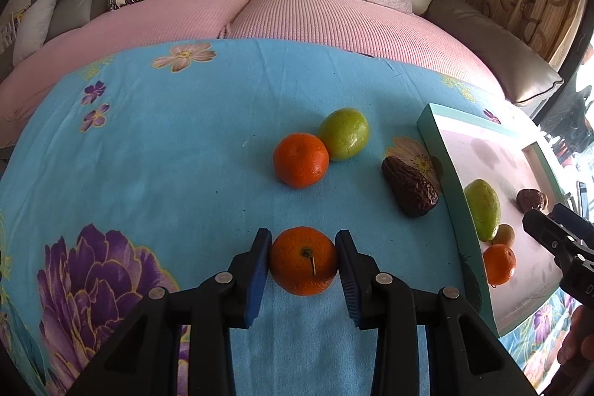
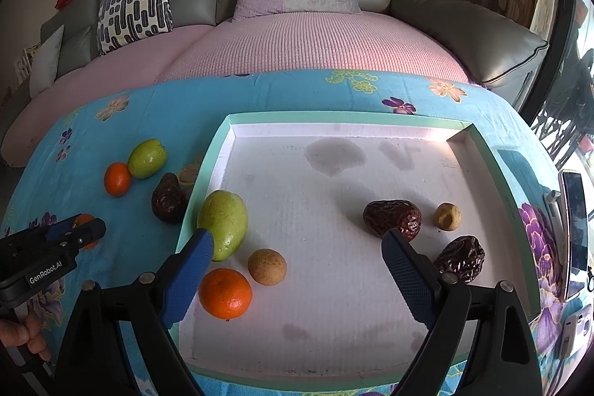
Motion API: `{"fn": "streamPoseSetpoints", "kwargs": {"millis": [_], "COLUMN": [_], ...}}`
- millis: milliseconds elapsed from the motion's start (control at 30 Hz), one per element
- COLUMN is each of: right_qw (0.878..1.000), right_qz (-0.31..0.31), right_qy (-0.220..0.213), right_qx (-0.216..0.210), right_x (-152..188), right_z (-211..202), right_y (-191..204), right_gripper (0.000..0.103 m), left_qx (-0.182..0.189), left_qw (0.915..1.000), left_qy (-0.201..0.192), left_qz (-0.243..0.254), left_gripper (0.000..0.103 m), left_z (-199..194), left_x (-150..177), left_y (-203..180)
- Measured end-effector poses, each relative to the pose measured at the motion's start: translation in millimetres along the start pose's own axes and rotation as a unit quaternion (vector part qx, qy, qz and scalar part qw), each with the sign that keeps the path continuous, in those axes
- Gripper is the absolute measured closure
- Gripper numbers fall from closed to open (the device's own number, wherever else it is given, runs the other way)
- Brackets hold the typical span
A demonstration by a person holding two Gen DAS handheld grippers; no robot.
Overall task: Organize fruits
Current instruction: 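Grasp the tangerine on the cloth with the left gripper, then grasp the elongated dark date with the right gripper while the left gripper holds the tangerine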
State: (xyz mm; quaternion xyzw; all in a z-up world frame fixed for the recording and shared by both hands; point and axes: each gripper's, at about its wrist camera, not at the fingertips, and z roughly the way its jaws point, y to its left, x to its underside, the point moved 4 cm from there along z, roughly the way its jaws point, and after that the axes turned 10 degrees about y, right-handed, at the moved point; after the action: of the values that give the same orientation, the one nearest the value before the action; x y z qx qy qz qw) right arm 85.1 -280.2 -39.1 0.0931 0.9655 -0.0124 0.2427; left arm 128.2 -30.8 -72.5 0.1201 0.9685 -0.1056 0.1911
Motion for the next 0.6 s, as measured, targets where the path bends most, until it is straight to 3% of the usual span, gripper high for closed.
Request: {"fn": "streamPoseSetpoints", "kwargs": {"millis": [467, 600], "right_qw": [0.997, 0.995], "right_qz": [-0.064, -0.091], "right_qy": [-0.027, -0.017], "right_qx": [-0.027, -0.037], "right_x": [-19.0, -23.9], "right_z": [-2.1, 4.8], "right_y": [48.8, 70.9], "right_gripper": [0.012, 0.019], "left_qx": [-0.01, -0.019], "left_qw": [0.9972, 0.9958], "left_qy": [-0.055, -0.059], "left_qz": [-0.05, -0.067], "left_gripper": [0.065, 0.065], "left_z": [-18.4, -19.8], "left_x": [-21.3, -22.9], "left_y": [33.7, 47.9]}}
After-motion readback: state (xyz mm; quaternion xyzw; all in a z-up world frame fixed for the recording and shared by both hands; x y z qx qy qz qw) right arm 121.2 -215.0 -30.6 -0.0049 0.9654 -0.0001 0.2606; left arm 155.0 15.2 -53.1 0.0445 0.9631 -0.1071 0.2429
